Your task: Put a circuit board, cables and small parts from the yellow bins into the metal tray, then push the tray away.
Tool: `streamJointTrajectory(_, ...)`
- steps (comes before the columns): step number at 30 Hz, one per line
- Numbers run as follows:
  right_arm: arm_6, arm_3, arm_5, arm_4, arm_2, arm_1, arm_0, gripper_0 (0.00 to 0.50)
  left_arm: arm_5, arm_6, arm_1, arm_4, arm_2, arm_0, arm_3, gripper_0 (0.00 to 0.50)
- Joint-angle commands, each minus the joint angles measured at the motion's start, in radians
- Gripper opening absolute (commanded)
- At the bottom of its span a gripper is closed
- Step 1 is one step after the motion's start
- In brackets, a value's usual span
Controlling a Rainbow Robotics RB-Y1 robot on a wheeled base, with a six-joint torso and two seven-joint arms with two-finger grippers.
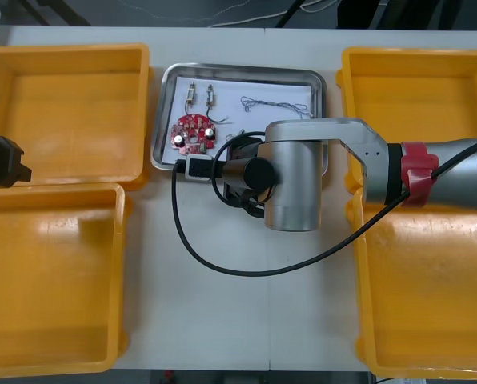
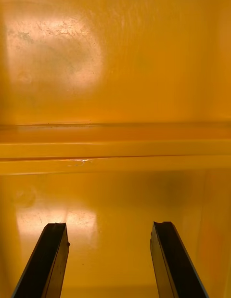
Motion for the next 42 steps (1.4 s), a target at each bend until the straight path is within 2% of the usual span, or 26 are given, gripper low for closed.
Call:
streamJointTrajectory(1, 0.043, 0.027, -0.049, 0.004, 0.035, -0.028, -0.075, 0.000, 0.002, 0.026, 0.044, 0.007, 0.030, 0.018, -0.027, 0.500)
streamJointTrajectory(18, 0.018, 0.173, -0.219, 0.004, 0.157, -0.008, -0.189, 0.000, 0.002, 0.026, 0.044, 0.007, 0.030, 0.018, -0.027, 0.500)
streamJointTrajectory(42, 0.008, 0.357, -0.333, 0.004, 0.157, 0.055, -0.202, 0.000, 0.002, 0.026, 0.044, 0.007, 0.030, 0.018, -0.027, 0.500)
